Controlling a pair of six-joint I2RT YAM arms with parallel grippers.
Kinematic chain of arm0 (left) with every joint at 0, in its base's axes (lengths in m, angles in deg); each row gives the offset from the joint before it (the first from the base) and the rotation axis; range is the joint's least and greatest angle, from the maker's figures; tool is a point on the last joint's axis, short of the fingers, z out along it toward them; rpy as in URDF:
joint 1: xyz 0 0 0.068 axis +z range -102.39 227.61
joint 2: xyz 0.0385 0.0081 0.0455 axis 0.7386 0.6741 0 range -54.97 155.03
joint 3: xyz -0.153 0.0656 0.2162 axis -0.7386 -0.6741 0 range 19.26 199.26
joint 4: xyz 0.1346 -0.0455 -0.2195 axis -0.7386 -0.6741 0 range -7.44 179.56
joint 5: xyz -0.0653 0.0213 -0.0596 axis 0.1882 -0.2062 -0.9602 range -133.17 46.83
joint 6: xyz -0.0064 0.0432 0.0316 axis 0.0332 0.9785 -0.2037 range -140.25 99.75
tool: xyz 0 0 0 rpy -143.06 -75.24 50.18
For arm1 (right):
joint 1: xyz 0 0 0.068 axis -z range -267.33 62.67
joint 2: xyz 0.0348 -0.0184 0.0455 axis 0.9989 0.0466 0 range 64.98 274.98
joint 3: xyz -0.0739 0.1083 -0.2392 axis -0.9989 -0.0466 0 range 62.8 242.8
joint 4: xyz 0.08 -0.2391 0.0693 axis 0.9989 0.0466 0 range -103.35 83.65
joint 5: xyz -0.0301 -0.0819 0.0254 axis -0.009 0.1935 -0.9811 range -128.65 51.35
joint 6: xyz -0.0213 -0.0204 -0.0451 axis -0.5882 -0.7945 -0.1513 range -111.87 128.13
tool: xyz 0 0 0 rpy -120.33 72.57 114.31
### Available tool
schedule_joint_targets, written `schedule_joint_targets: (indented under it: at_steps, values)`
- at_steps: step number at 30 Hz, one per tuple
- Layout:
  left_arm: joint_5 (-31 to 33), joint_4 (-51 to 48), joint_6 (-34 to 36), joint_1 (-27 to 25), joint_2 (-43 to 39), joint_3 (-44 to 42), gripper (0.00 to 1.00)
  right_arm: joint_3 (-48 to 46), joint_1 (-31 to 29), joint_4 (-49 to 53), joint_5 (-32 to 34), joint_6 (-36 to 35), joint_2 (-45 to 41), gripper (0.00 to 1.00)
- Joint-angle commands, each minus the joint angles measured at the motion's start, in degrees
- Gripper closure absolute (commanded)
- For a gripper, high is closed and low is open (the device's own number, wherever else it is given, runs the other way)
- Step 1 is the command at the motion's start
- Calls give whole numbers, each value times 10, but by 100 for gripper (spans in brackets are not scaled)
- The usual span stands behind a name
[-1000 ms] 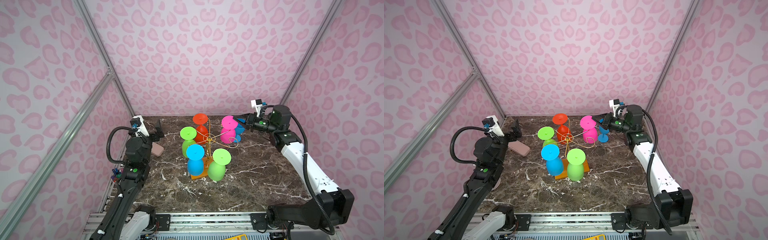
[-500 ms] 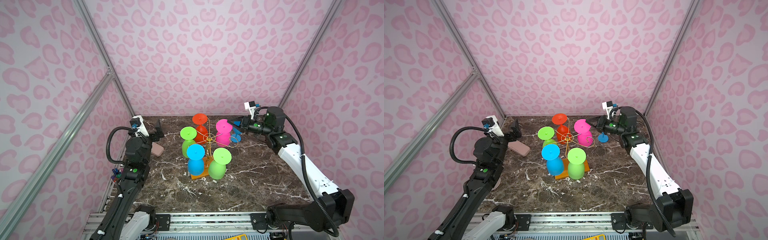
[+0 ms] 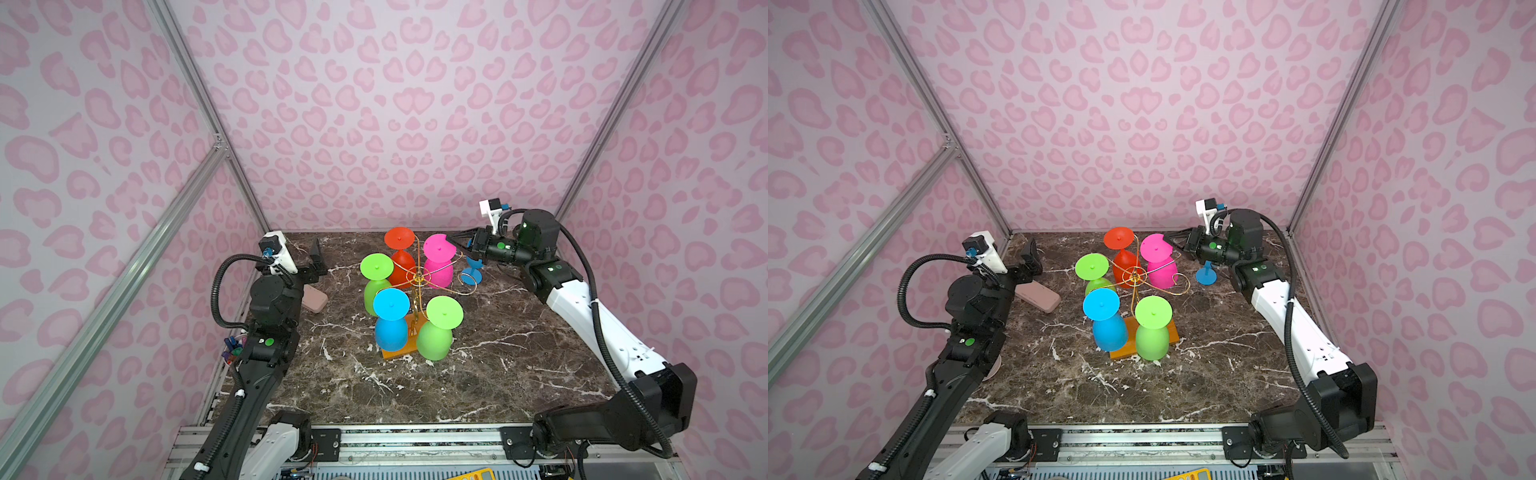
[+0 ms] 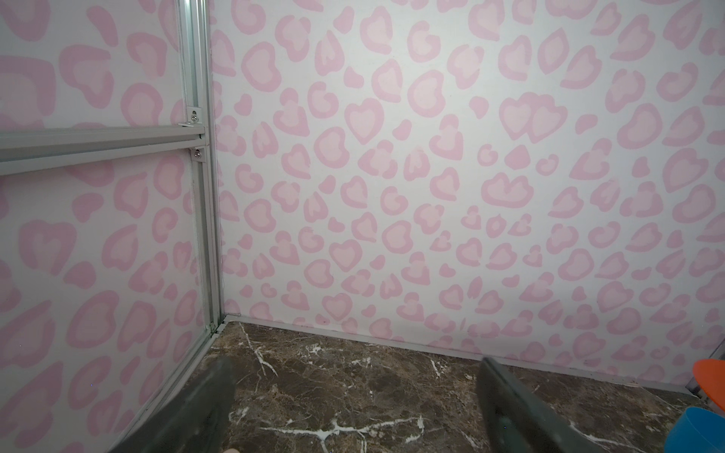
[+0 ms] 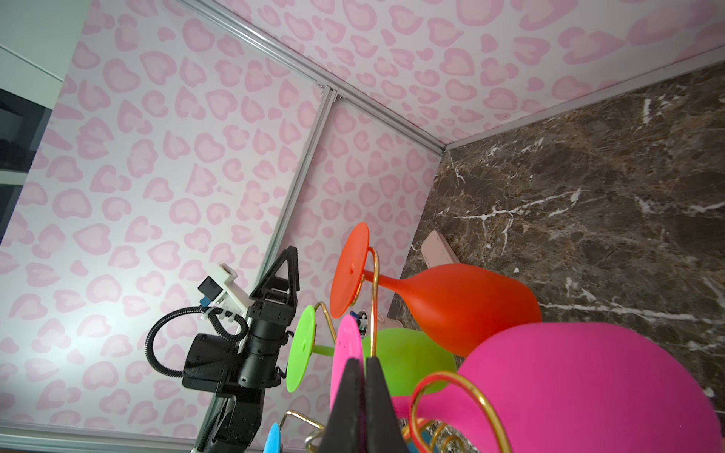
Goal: Take the wine glass off the wine glass rack
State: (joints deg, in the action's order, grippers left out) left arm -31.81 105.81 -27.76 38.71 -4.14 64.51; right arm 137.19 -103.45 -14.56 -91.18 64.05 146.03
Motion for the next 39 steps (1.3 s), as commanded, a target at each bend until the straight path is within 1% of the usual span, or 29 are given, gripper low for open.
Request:
schedule_joint_targets:
  at_steps: [1, 8, 16, 18, 20, 22, 25, 28, 31, 33, 36, 39]
  values:
    - [0, 13, 1, 1, -3, 2, 3, 8, -1, -43, 3, 8, 11, 100]
    - [1, 13, 1, 0, -2, 3, 3, 37, 6, -42, 7, -2, 37, 100]
    - [5, 18, -4, 6, -22, 8, 3, 73, 38, -42, 13, -3, 45, 100]
    - [-3, 14, -15, 6, -24, 16, 3, 85, 51, -34, 15, -8, 43, 100]
    - [-26, 11, -33, 6, -25, 29, 2, 97, 63, -19, 19, -20, 40, 100]
    - [-62, 5, -58, 6, -26, 45, 0, 112, 72, 3, 20, -39, 35, 100]
    - [-145, -18, -89, 6, -21, 89, 4, 132, 82, 22, 31, -65, 21, 100]
    - [-259, -69, -111, 6, 0, 157, 9, 135, 88, 20, 41, -76, 5, 100]
    - [-410, -106, -143, 5, 48, 239, 16, 150, 91, 27, 39, -87, 1, 100]
    - [-509, -117, -181, 5, 87, 293, 21, 158, 91, 24, 38, -88, -3, 100]
    - [-587, -103, -230, -5, 130, 345, 26, 168, 90, 24, 35, -94, -11, 100]
    - [-620, -108, -241, -32, 162, 380, 29, 179, 89, 34, 29, -115, -23, 100]
